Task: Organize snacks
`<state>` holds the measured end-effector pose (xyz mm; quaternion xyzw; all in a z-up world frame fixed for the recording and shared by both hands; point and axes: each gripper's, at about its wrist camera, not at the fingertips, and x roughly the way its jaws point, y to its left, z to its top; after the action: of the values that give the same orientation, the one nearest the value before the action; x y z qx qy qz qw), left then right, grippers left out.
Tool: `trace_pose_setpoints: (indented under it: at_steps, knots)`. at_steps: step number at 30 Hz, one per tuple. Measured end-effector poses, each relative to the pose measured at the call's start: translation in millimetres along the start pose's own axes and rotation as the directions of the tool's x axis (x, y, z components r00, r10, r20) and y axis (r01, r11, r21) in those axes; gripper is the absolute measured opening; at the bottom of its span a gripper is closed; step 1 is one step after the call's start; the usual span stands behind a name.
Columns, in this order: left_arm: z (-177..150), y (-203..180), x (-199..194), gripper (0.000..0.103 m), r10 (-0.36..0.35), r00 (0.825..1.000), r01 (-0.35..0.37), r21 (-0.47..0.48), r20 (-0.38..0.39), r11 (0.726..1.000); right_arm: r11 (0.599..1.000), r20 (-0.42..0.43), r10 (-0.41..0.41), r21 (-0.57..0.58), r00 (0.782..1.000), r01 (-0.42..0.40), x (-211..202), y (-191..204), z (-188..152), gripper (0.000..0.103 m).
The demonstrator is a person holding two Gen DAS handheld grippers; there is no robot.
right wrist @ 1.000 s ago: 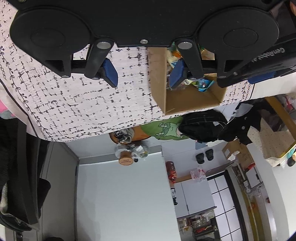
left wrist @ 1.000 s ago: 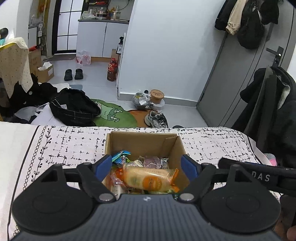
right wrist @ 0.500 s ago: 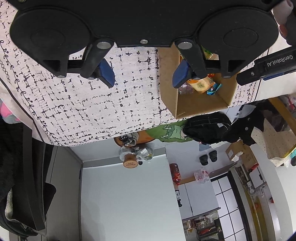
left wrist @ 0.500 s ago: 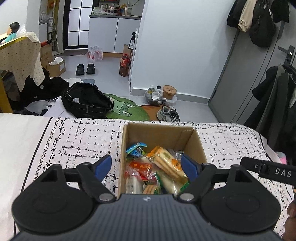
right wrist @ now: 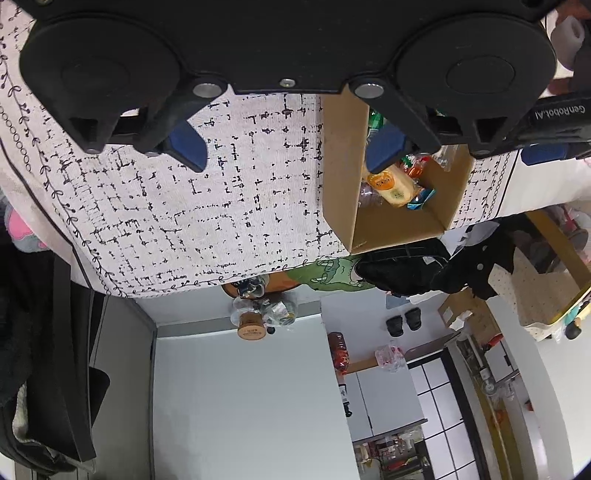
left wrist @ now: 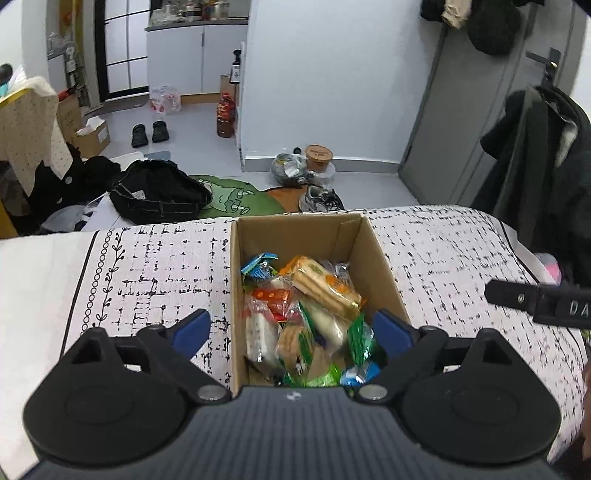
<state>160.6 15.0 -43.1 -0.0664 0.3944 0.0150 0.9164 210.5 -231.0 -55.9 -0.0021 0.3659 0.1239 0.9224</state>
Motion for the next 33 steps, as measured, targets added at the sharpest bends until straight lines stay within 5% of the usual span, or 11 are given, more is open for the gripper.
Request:
trace_pose_setpoints:
  at_steps: [9, 33]
  knots:
    - [-7, 9, -24, 0.101, 0.015, 1.000, -0.016, -0.039, -0.025, 0.999, 0.998, -0.013, 0.043, -0.051, 0.999, -0.044, -25, -2, 2, 0.103]
    - [-22, -4, -108, 0.101, 0.012, 0.999, -0.013, 0.039, 0.037, 0.999, 0.998, 0.054, 0.057, -0.021, 0.997, -0.056, -111, -25, -15, 0.103]
